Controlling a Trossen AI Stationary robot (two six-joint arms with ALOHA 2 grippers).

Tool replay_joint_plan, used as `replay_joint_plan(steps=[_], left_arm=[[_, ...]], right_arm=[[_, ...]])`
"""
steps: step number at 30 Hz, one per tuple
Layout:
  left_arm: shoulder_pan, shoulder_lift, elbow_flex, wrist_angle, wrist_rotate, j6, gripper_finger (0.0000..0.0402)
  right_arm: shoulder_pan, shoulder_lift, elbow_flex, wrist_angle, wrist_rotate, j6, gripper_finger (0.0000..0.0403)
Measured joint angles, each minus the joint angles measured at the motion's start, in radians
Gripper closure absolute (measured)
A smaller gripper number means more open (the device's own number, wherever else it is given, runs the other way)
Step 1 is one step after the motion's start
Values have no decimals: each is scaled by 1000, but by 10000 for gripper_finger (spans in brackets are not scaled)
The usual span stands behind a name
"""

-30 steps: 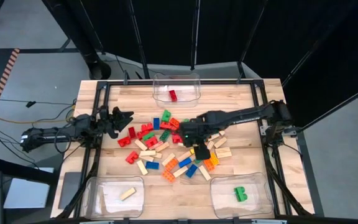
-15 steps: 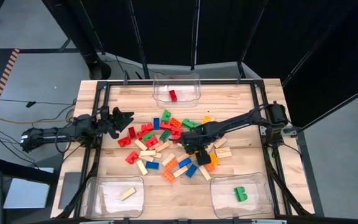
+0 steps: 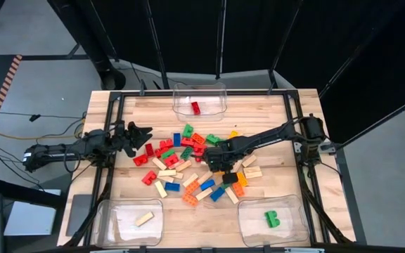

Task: Sort blocks by size
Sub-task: Put the 4-stud yellow game piece into the top center transparent bin

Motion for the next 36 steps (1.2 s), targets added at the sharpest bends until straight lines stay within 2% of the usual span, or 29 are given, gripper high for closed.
replay_joint_plan(steps=[8,13,22,28,33,36], left_arm=[[0,0,0,2,0,0,156],[0,0,0,3,0,0,156],[0,0,0,3,0,0,156],[0,0,0,3,0,1,156],[0,0,0,3,0,0,156],[0,0,0,3,0,1,156]], right_arm=[[3,-3,20,-37,4,69,396],[3,-25,100,-98,20,74,397],[-23,-59,256,-199,116,43,398],[-133,-63,397,-214,243,45,398],[-289,-63,479,-133,368,153,398],[-387,-63,484,-62,386,244,398]])
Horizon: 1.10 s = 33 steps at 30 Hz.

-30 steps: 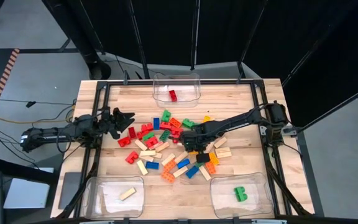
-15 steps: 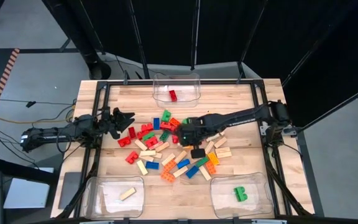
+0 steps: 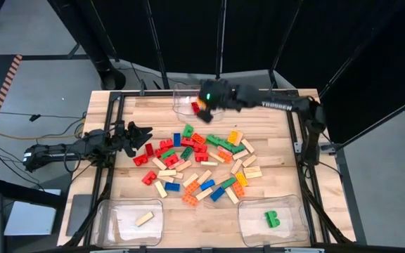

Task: Sort blocks by size
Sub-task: Put the 4-stud yellow game piece into the top center transparent bin, then put the 2-stud green game piece into the bottom right transparent bin

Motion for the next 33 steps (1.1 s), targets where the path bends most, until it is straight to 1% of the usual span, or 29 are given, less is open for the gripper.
replay_joint_plan(steps=[5,7,9,13,18,19,21,25,26,27,28,29,31,33], left_arm=[[0,0,0,0,0,0,156],[0,0,0,0,0,0,156],[0,0,0,0,0,0,156],[0,0,0,0,0,0,156],[0,0,0,-1,0,0,156],[0,0,0,-1,0,0,156],[0,0,0,-1,0,0,156],[0,0,0,-1,0,0,156],[0,0,0,-1,0,0,156],[0,0,0,-1,0,0,156],[0,0,0,-1,0,0,156],[0,0,0,-1,0,0,156],[0,0,0,-1,0,0,156],[0,0,0,-1,0,0,156]], right_arm=[[-105,1,0,38,-1,111,398],[-129,1,0,32,-2,129,397],[-146,1,0,28,-27,129,386],[-160,1,-1,23,-70,129,359],[-161,1,-8,29,-101,106,352],[-160,1,-8,30,-117,103,352],[-155,1,-8,45,-199,82,350],[-105,-3,10,39,-481,64,340],[-80,-5,14,23,-540,62,338],[-51,-8,15,-12,-572,57,337],[-20,-8,15,-65,-582,43,337],[15,-3,15,-118,-563,25,338],[77,2,-6,-217,-486,-4,340],[125,2,-53,-253,-441,-3,340]])
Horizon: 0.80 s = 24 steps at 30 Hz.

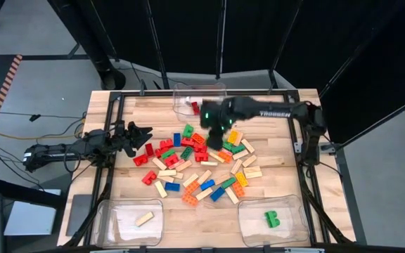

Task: Sort blocks by size
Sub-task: Put the 2-stud green game piece into the bottom right transparent bin

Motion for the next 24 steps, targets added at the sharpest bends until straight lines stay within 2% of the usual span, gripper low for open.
replay_joint_plan(steps=[3,6,13,16,20,24], left_arm=[[0,0,0,-1,0,0,156],[0,0,0,-2,0,0,156],[0,0,0,-2,0,0,156],[0,0,0,-2,0,0,156],[0,0,0,-2,0,2,156],[0,0,0,-2,0,29,156]], right_arm=[[36,-1,-73,21,-58,55,322],[44,-1,-153,107,-103,102,274],[12,-2,-262,317,-3,140,107],[3,-2,-293,351,42,139,54],[-13,-2,-331,352,86,137,26],[-38,-2,-373,393,106,149,33]])
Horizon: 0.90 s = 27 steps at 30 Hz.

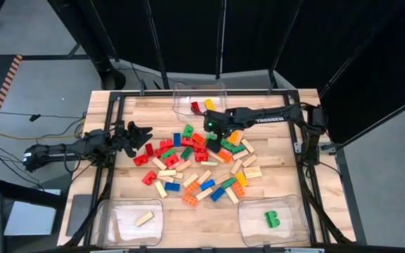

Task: Sort blocks by size
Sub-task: Put the 2-stud green game piece into the bottom right transparent bin

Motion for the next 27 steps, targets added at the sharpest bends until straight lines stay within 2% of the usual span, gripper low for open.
replay_joint_plan(steps=[8,20,27], left_arm=[[0,0,0,0,0,2,156],[0,0,0,-6,0,2,156],[0,0,0,-51,0,2,156]], right_arm=[[-34,0,-75,155,11,13,57],[-19,0,-132,191,6,3,56],[-17,15,-165,286,4,8,66]])
